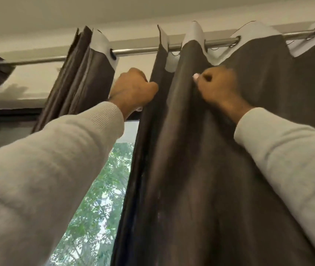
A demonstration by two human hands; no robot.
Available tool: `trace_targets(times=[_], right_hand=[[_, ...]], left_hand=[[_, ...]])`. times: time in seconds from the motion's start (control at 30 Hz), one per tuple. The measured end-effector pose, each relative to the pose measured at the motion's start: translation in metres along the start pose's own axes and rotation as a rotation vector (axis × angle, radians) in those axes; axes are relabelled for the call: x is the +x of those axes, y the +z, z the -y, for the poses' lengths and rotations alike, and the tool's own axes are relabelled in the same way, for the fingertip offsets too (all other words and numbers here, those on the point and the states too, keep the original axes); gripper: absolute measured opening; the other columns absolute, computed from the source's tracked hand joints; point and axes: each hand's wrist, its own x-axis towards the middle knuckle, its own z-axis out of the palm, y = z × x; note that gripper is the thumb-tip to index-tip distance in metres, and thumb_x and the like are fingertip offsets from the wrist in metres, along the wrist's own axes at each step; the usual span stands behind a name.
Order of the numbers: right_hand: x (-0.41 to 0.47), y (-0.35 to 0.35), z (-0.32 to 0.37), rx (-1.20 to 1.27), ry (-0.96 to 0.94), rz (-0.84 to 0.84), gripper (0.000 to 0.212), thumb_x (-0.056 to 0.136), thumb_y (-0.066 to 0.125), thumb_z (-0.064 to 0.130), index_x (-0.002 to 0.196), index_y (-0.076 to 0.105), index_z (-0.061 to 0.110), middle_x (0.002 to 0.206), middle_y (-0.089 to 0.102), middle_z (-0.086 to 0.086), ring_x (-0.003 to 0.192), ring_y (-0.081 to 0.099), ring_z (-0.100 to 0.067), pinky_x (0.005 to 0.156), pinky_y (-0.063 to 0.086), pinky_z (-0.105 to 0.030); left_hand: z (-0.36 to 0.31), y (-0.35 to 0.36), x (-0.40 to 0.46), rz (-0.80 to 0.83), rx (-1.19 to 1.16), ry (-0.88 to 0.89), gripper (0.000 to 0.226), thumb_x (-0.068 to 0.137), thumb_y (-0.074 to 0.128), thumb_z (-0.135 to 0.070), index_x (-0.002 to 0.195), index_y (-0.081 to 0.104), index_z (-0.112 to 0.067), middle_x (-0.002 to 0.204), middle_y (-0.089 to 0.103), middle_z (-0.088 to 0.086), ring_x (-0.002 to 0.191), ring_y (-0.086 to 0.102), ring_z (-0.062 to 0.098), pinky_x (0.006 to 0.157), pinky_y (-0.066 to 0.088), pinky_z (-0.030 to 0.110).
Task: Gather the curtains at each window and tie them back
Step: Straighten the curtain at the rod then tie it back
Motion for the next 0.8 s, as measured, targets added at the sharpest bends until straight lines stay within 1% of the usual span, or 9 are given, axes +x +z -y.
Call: trace_targets(times=[0.1,0.2,0.3,0.4,0.47,0.6,0.63,0.7,0.8], right_hand=[[-0.004,-0.027,-0.013,-0.167,0.021,-0.095,0.029,0.100,0.065,0.041,0.107,0.074,0.014,0.106,0.073,-0.011,0.099,0.067,-0.031,0.082,0.045,-0.031],[-0.011,-0.058,-0.033,-0.357,0.026,-0.123,0.026,0.096,0.068,0.034,0.114,0.073,0.015,0.122,0.068,-0.016,0.114,0.063,-0.037,0.096,0.049,-0.043],[-0.016,-0.092,-0.061,-0.574,0.134,-0.195,0.047,0.093,0.070,0.040,0.133,0.061,0.016,0.145,0.050,-0.023,0.135,0.046,-0.048,0.110,0.038,-0.062],[-0.017,-0.108,-0.091,-0.557,0.331,-0.145,0.080,0.091,0.068,0.062,0.149,0.046,0.011,0.154,0.040,-0.027,0.142,0.038,-0.052,0.113,0.034,-0.066],[-0.017,-0.104,-0.104,-0.591,0.373,-0.133,0.092,0.087,0.066,0.070,0.150,0.042,0.008,0.156,0.036,-0.028,0.144,0.035,-0.053,0.113,0.030,-0.069],[-0.008,-0.089,-0.111,-0.456,0.435,-0.238,0.097,0.085,0.077,0.056,0.156,0.030,0.008,0.164,0.024,-0.026,0.141,0.038,-0.056,0.109,0.038,-0.066],[-0.005,-0.089,-0.112,-0.378,0.477,-0.227,0.093,0.087,0.077,0.050,0.155,0.031,0.007,0.164,0.027,-0.027,0.138,0.043,-0.056,0.107,0.043,-0.062],[0.002,-0.086,-0.111,-0.298,0.499,-0.140,0.068,0.091,0.074,0.037,0.143,0.050,0.002,0.150,0.049,-0.028,0.131,0.054,-0.053,0.102,0.050,-0.055],[0.000,-0.062,-0.086,-0.257,0.244,-0.006,0.036,0.088,0.070,0.023,0.121,0.069,0.007,0.129,0.066,-0.022,0.118,0.063,-0.047,0.096,0.054,-0.047]], left_hand=[[-0.012,0.012,0.000,0.039,-0.122,0.023,0.027,0.092,0.068,-0.043,0.109,0.067,-0.022,0.100,0.073,0.002,0.090,0.075,0.026,0.084,0.065,0.046],[-0.028,0.028,0.001,0.063,-0.190,0.026,0.034,0.093,0.068,-0.042,0.120,0.064,-0.022,0.108,0.071,0.002,0.097,0.072,0.026,0.090,0.063,0.046],[-0.041,0.041,-0.002,0.046,-0.160,0.000,0.042,0.095,0.066,-0.045,0.128,0.062,-0.020,0.117,0.069,0.005,0.102,0.069,0.029,0.095,0.061,0.047],[-0.043,0.049,-0.007,0.027,-0.142,-0.061,0.045,0.098,0.063,-0.044,0.136,0.060,-0.020,0.126,0.067,0.007,0.109,0.066,0.031,0.098,0.058,0.047],[-0.042,0.052,-0.011,0.004,-0.109,-0.088,0.045,0.100,0.060,-0.041,0.140,0.058,-0.019,0.130,0.066,0.009,0.110,0.064,0.030,0.095,0.056,0.045],[-0.036,0.043,-0.014,0.010,-0.018,-0.154,0.044,0.099,0.058,-0.032,0.141,0.057,-0.016,0.124,0.062,0.011,0.108,0.061,0.033,0.088,0.053,0.045],[-0.033,0.041,-0.015,0.020,-0.026,-0.171,0.042,0.099,0.057,-0.029,0.140,0.058,-0.016,0.120,0.061,0.010,0.106,0.060,0.032,0.086,0.052,0.044],[-0.029,0.038,-0.018,0.037,-0.094,-0.181,0.037,0.102,0.055,-0.022,0.138,0.061,-0.018,0.117,0.063,0.005,0.109,0.062,0.030,0.089,0.054,0.042],[-0.037,0.039,-0.026,0.084,-0.256,-0.139,0.035,0.106,0.053,-0.018,0.138,0.067,-0.022,0.120,0.072,0.002,0.115,0.068,0.029,0.102,0.056,0.043]])
